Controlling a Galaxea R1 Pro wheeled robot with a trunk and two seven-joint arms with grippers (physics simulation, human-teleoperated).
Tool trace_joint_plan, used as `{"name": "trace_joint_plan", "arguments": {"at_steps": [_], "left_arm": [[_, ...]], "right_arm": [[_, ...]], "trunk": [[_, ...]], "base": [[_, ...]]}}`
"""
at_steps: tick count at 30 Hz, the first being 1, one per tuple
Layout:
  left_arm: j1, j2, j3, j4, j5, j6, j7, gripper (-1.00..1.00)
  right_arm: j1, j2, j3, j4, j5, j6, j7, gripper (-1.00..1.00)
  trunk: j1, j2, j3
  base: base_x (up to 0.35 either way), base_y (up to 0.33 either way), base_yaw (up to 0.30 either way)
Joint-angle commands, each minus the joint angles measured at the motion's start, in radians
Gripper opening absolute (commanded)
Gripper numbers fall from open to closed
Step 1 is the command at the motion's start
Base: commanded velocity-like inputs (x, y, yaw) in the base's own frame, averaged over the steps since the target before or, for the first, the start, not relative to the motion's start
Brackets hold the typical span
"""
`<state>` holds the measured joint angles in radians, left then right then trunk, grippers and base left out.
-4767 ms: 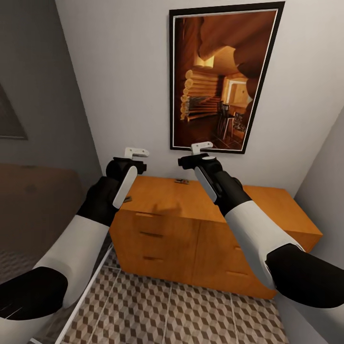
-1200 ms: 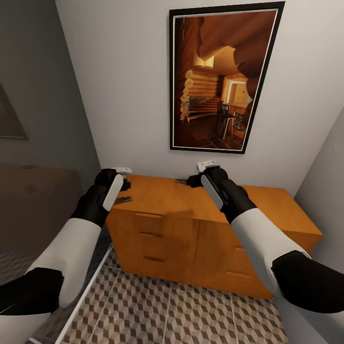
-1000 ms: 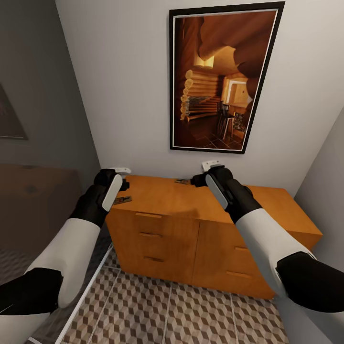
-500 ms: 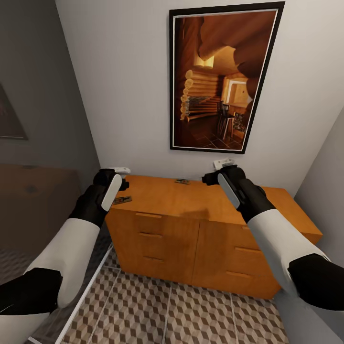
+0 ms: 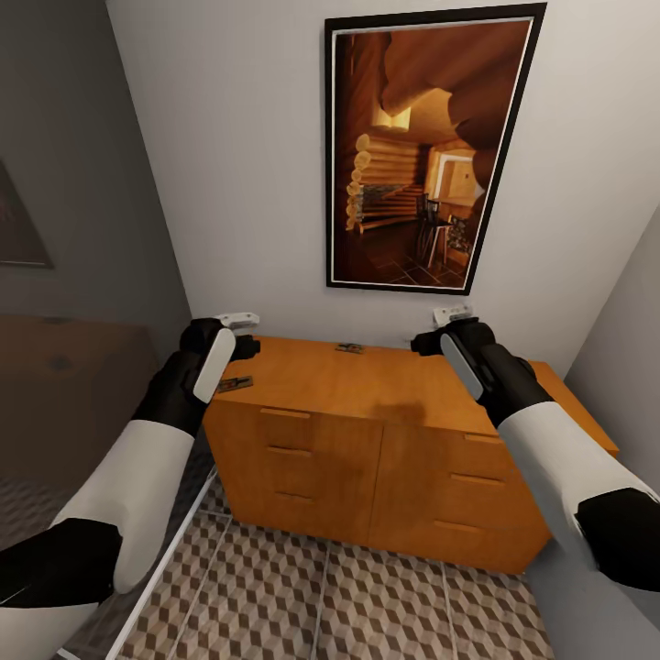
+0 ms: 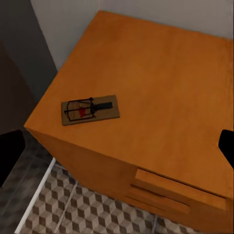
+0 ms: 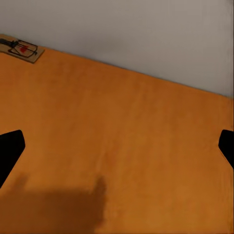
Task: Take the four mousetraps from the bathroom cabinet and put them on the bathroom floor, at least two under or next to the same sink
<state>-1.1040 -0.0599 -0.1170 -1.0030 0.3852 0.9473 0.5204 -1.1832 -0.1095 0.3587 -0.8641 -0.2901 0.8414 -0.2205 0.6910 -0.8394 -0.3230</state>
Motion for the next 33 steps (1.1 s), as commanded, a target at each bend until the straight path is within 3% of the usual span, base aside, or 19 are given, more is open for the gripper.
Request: {"name": "trace_joint_plan", "arguments": {"at_steps": [1,5,6,9,10,12,15,17,20,26,30,32,33], "left_arm": [[0.003,0.001,-0.002,-0.006,0.016,0.002,0.004,1.0],[0.026,0.007,-0.006,-0.029,0.04,0.003,-0.018,1.0],[0.036,0.01,-0.009,-0.153,0.423,0.004,-0.202,1.0],[0.06,0.019,-0.03,-0.229,0.513,0.016,-0.291,1.0],[0.078,0.025,-0.055,-0.285,0.564,0.031,-0.352,1.0],[0.102,0.031,-0.107,-0.359,0.628,0.05,-0.442,1.0],[0.116,0.032,-0.166,-0.4,0.683,0.06,-0.534,1.0],[0.123,0.026,-0.241,-0.42,0.732,0.064,-0.634,1.0],[0.126,0.014,-0.319,-0.431,0.768,0.066,-0.723,1.0],[0.129,-0.025,-0.472,-0.441,0.796,0.066,-0.868,1.0],[0.13,-0.045,-0.537,-0.445,0.804,0.065,-0.949,1.0],[0.13,-0.05,-0.55,-0.445,0.805,0.065,-0.977,1.0],[0.13,-0.054,-0.563,-0.446,0.807,0.065,-1.028,1.0]], "right_arm": [[-0.001,-0.007,0.005,-0.001,-0.011,0.002,-0.009,1.0],[-0.001,-0.03,0.006,-0.002,-0.011,0.002,-0.01,1.0],[-0.001,-0.088,0.006,-0.002,-0.011,0.002,-0.01,1.0],[-0.001,-0.088,0.006,-0.002,-0.01,0.002,-0.01,1.0],[-0.001,-0.088,0.006,-0.002,-0.01,0.002,-0.009,1.0],[-0.001,-0.087,0.006,-0.003,-0.009,0.002,-0.009,1.0],[-0.001,-0.085,0.006,-0.004,-0.008,0.002,-0.01,1.0],[-0.001,-0.085,0.006,-0.004,-0.008,0.002,-0.01,1.0],[-0.001,-0.084,0.007,-0.004,-0.008,0.002,-0.01,1.0],[-0.001,-0.084,0.008,-0.003,-0.008,0.002,-0.01,1.0],[-0.001,-0.083,0.008,-0.003,-0.007,0.002,-0.01,1.0],[-0.001,-0.083,0.008,-0.003,-0.007,0.002,-0.011,1.0],[-0.001,-0.082,0.008,-0.003,-0.006,0.002,-0.011,1.0]], "trunk": [[0.0,-0.001,-0.001],[0.0,-0.001,-0.001],[0.0,-0.001,-0.001],[0.0,-0.001,-0.001],[0.0,-0.001,-0.001],[0.0,-0.001,-0.001],[0.0,-0.001,-0.001],[0.0,-0.001,-0.001],[0.0,-0.001,-0.001],[0.0,-0.001,-0.001],[0.0,-0.001,-0.001],[0.0,-0.001,-0.001],[0.0,-0.001,-0.001]], "base": [[0.0,0.0,0.0],[0.0,0.0,0.0],[0.0,0.0,0.0],[0.0,0.0,0.0],[0.0,0.0,0.0],[0.0,0.0,0.0],[0.0,0.0,0.0],[0.0,0.0,0.0],[0.0,0.0,0.0],[0.0,0.0,0.0],[0.0,0.0,0.0],[0.0,0.0,0.0],[0.0,0.0,0.0]]}}
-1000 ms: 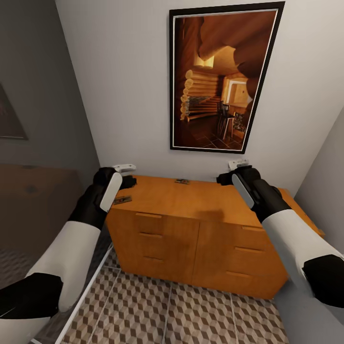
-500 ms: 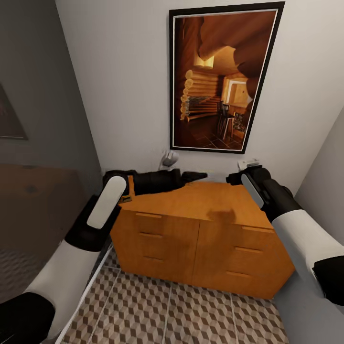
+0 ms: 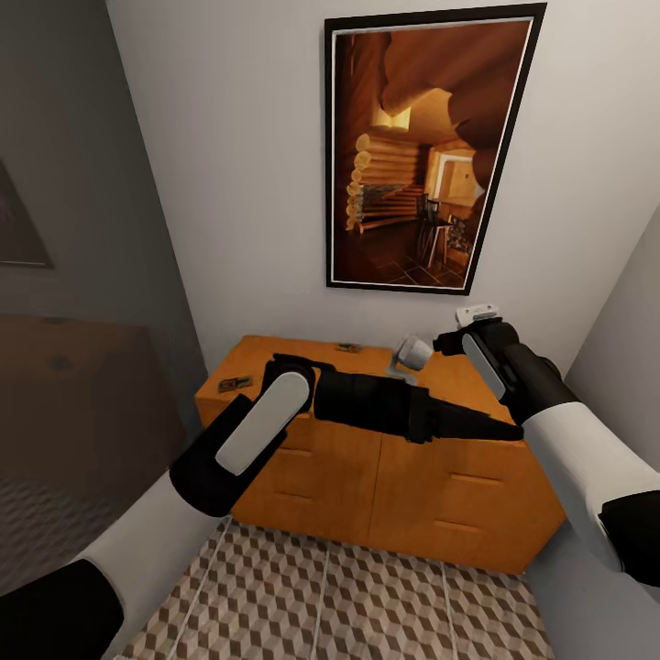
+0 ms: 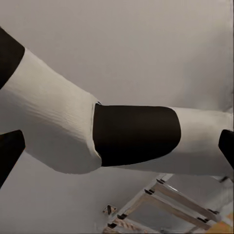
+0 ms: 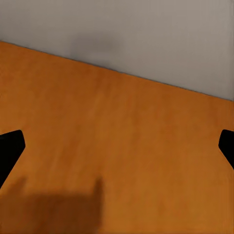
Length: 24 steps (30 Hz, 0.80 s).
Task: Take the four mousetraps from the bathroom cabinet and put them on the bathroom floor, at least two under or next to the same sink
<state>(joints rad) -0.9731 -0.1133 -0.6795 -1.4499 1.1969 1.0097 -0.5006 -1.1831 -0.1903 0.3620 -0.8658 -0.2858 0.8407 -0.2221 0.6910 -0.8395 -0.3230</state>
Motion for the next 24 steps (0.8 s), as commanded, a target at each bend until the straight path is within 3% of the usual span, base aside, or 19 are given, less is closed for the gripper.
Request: {"name": "trace_joint_plan", "arguments": {"at_steps": [1,8,16,21,24], "left_arm": [[-0.001,-0.001,-0.002,0.0,-0.005,0.003,-0.02,1.0],[-0.002,-0.004,-0.008,-0.002,-0.004,-0.001,-0.104,1.0],[-0.007,-0.013,-0.007,-0.003,-0.004,-0.002,-0.137,1.0],[-0.047,-0.032,0.0,-0.004,-0.004,-0.002,-0.142,1.0],[-0.107,-0.036,0.006,-0.004,-0.004,-0.002,-0.142,1.0]], "right_arm": [[-0.001,-0.002,0.005,-0.001,-0.01,0.003,-0.009,1.0],[-0.001,-0.001,0.005,0.002,-0.01,0.003,-0.007,1.0],[-0.001,-0.001,0.006,0.005,-0.01,0.003,-0.004,1.0],[-0.001,-0.001,0.006,0.005,-0.011,0.003,-0.004,1.0],[-0.001,-0.001,0.007,0.006,-0.011,0.003,-0.003,1.0]], "trunk": [[0.0,-0.001,-0.001],[0.0,-0.001,-0.001],[0.0,-0.001,-0.001],[0.0,-0.001,-0.001],[0.0,-0.001,-0.001]], "base": [[0.0,0.0,0.0],[0.0,0.0,0.0],[0.0,0.0,0.0],[0.0,0.0,0.0],[0.0,0.0,0.0]]}}
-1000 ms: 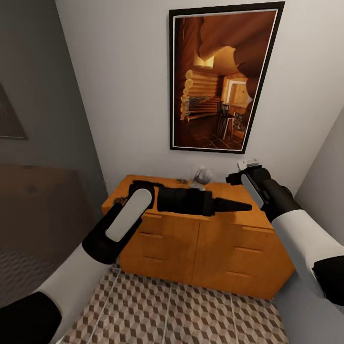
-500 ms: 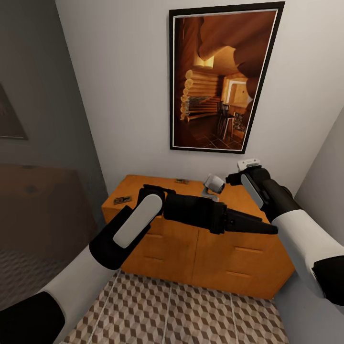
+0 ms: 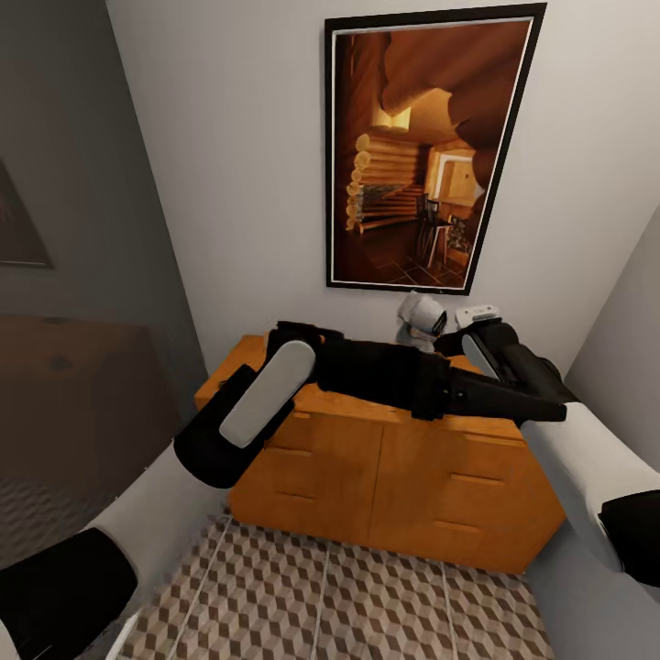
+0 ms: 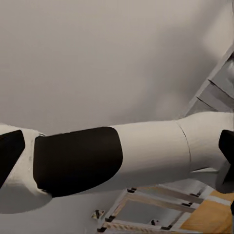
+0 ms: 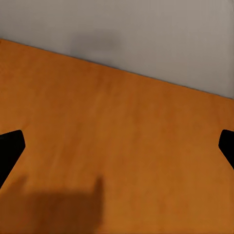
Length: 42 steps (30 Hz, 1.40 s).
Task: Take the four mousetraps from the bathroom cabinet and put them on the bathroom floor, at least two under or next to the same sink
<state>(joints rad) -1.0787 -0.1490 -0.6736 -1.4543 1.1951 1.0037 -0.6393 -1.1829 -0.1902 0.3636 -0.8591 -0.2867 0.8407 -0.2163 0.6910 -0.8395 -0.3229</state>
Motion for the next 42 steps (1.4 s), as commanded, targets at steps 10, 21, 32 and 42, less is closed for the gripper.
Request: {"name": "trace_joint_plan", "arguments": {"at_steps": [10,21,32,42], "left_arm": [[-0.17,-0.003,0.105,0.004,0.0,0.002,-0.001,1.0],[-0.272,0.006,0.306,0.007,0.0,0.006,0.001,1.0],[-0.435,0.062,0.443,0.012,-0.004,0.011,0.002,1.0],[-0.474,0.112,0.494,0.023,-0.002,0.013,0.004,1.0]], "right_arm": [[-0.001,-0.002,0.005,0.0,-0.014,0.003,-0.008,1.0],[-0.001,-0.002,0.006,0.0,-0.015,0.002,-0.008,1.0],[-0.001,0.001,0.008,0.0,-0.016,0.001,-0.009,1.0],[0.0,0.015,0.009,0.0,-0.013,0.003,-0.009,1.0]], "trunk": [[0.0,-0.001,-0.001],[0.0,-0.001,-0.001],[0.0,-0.001,-0.001],[0.0,-0.001,-0.001]], "base": [[0.0,0.0,0.0],[0.0,0.0,0.0],[0.0,0.0,0.0],[0.0,0.0,0.0]]}}
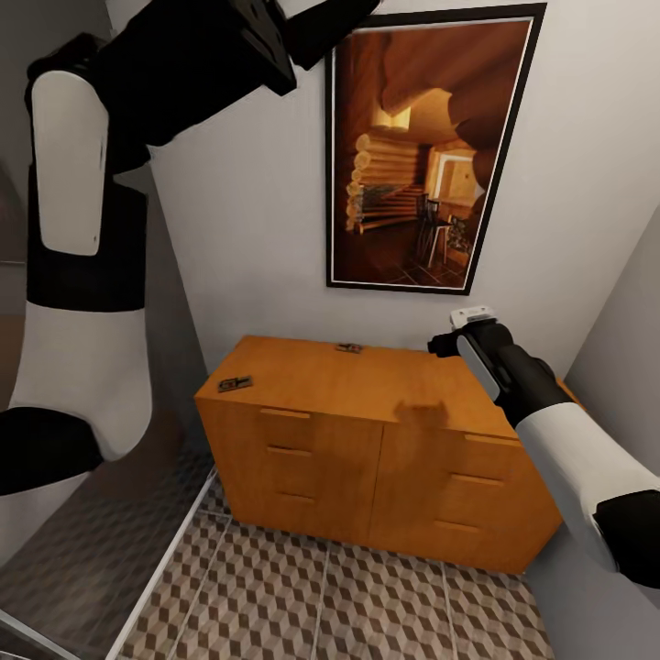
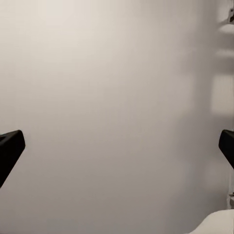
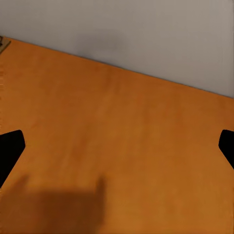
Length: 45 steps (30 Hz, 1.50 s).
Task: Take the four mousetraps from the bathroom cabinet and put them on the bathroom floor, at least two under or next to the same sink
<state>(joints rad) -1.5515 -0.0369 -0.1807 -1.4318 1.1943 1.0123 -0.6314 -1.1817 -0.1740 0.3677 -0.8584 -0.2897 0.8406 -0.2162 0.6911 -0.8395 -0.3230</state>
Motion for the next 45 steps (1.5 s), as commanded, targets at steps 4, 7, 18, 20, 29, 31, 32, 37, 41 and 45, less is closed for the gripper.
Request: {"name": "trace_joint_plan", "arguments": {"at_steps": [4,7,18,20,29,31,32,37,41,45], "left_arm": [[-0.001,0.023,0.01,0.004,0.0,0.005,-0.004,1.0],[0.0,0.047,0.013,0.005,0.0,0.005,-0.004,1.0],[0.002,0.072,0.027,0.0,0.003,0.005,-0.006,1.0],[0.002,0.073,0.032,0.0,0.004,0.005,-0.006,1.0],[0.003,0.076,0.121,0.0,0.054,0.005,-0.009,1.0],[0.003,0.081,0.142,0.0,0.096,0.005,-0.01,1.0],[0.004,0.084,0.146,0.0,0.111,0.005,-0.01,1.0],[0.004,0.114,0.156,-0.003,0.191,0.004,-0.012,1.0],[0.004,0.125,0.156,-0.004,0.211,0.003,-0.014,1.0],[0.004,0.128,0.139,-0.004,0.216,0.002,-0.014,1.0]], "right_arm": [[-0.001,0.011,0.007,-0.001,-0.01,0.003,-0.012,1.0],[-0.001,0.022,0.008,-0.001,-0.01,0.003,-0.016,1.0],[-0.001,0.031,0.008,-0.001,-0.009,0.003,-0.018,1.0],[-0.001,0.031,0.008,-0.001,-0.009,0.003,-0.018,1.0],[-0.001,0.031,0.008,-0.001,-0.009,0.003,-0.019,1.0],[-0.001,0.032,0.008,-0.001,-0.009,0.003,-0.019,1.0],[-0.001,0.032,0.008,-0.001,-0.009,0.003,-0.019,1.0],[-0.001,0.035,0.008,-0.001,-0.009,0.003,-0.019,1.0],[-0.001,0.039,0.008,-0.001,-0.009,0.003,-0.019,1.0],[-0.001,0.041,0.008,-0.001,-0.009,0.003,-0.019,1.0]], "trunk": [[0.0,-0.001,-0.001],[0.0,-0.001,-0.001],[0.0,-0.001,-0.001],[0.0,-0.001,-0.001],[0.0,-0.001,-0.001],[0.0,-0.001,-0.001],[0.0,-0.001,-0.001],[0.0,-0.001,-0.001],[0.0,-0.001,-0.001],[0.0,-0.001,-0.001]], "base": [[0.0,0.0,0.0],[0.0,0.0,0.0],[0.0,0.0,0.0],[0.0,0.0,0.0],[0.0,0.0,0.0],[0.0,0.0,0.0],[0.0,0.0,0.0],[0.0,0.0,0.0],[0.0,0.0,0.0],[0.0,0.0,0.0]]}}
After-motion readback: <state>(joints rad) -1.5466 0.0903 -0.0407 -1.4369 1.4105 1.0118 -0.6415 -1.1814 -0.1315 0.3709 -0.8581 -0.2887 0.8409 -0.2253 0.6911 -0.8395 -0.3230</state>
